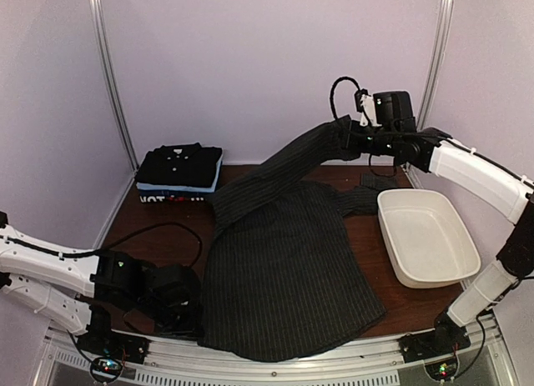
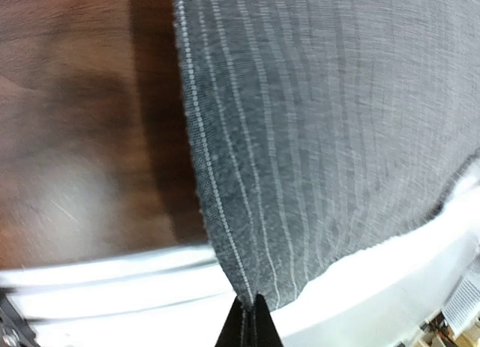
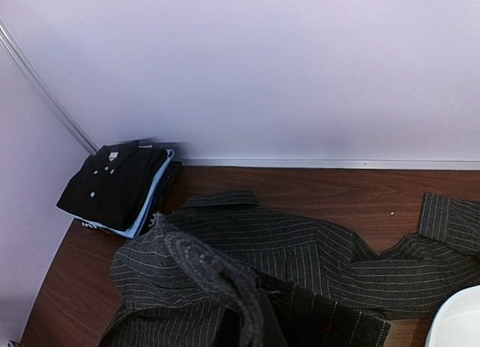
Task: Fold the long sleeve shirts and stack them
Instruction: Fold the flattened shirt at the center of the board.
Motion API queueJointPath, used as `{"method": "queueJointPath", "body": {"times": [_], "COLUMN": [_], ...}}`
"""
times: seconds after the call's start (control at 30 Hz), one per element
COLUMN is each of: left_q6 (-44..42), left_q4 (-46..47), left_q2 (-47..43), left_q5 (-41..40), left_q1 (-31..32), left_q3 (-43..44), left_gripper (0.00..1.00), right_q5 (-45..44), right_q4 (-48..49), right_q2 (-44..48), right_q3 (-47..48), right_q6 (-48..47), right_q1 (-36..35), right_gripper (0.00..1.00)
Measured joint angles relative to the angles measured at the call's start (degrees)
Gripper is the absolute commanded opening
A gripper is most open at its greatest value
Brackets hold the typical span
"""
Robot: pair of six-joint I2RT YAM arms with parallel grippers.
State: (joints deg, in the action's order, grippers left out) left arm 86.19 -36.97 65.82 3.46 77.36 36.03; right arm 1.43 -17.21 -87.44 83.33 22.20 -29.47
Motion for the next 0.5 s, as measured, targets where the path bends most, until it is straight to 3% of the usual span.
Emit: {"method": "queueJointPath", "body": {"times": [0.2,0.5], "left_q6": [-3.7,-14.4], "left_q4": [-3.7,-7.5], "left_q2": [2.2,13.9], "left_q5": [2.9,6.3], "left_q1": [1.6,2.0], "left_q3": [8.0,21.1], "left_gripper": [0.00,0.00], "right_q5": [-1.7,-4.8], "right_q4": [-2.1,-4.5], "right_q2": [4.0,8.5], "right_q3": [-0.2,-2.6], "right_q6": [-1.0,-2.4], "right_q1": [1.2,4.8], "right_gripper": [0.00,0.00]}}
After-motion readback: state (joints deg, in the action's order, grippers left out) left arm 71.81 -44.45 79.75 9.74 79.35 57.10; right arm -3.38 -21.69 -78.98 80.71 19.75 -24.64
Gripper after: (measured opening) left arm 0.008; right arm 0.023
